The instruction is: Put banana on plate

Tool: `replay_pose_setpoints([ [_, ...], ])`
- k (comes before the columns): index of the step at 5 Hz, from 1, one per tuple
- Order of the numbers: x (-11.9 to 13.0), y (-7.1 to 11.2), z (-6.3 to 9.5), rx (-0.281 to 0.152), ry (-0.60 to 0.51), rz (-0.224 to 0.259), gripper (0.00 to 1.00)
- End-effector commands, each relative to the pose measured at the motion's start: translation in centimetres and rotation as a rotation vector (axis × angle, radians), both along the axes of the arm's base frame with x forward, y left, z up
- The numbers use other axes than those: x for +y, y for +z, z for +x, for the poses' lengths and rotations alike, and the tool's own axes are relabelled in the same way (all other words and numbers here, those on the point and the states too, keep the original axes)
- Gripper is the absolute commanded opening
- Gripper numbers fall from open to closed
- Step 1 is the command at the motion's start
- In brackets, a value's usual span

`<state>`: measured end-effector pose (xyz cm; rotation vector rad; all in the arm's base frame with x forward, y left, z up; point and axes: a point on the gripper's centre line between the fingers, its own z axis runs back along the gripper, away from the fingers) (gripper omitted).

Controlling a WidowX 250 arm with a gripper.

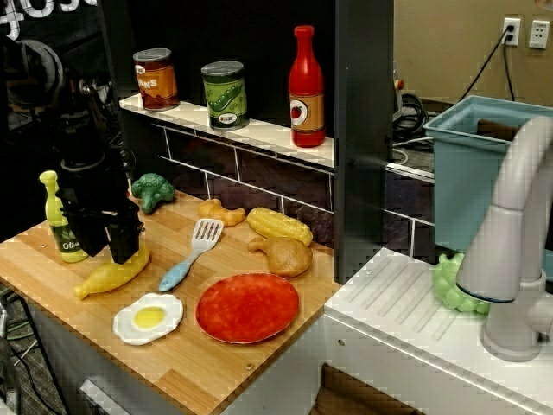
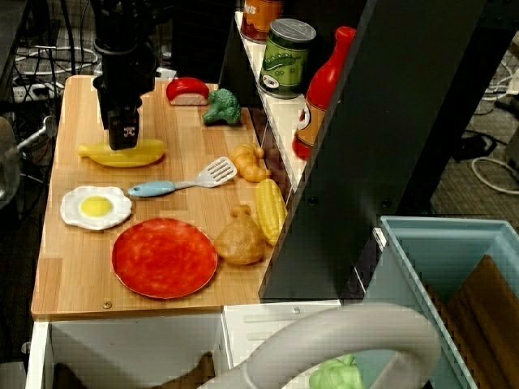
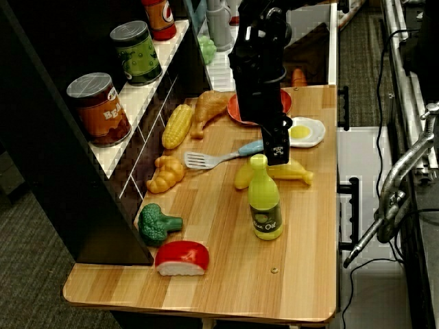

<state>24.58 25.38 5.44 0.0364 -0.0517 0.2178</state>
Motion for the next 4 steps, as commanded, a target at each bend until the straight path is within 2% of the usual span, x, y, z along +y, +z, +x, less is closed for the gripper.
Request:
replay_pose_setpoints([
  [1,0.5,0.5,0.3,-0.021,-0.004,0.041,1.0],
  [4,1.0,-1.0,-0.7,0.011,-0.011,0.07,1.0],
])
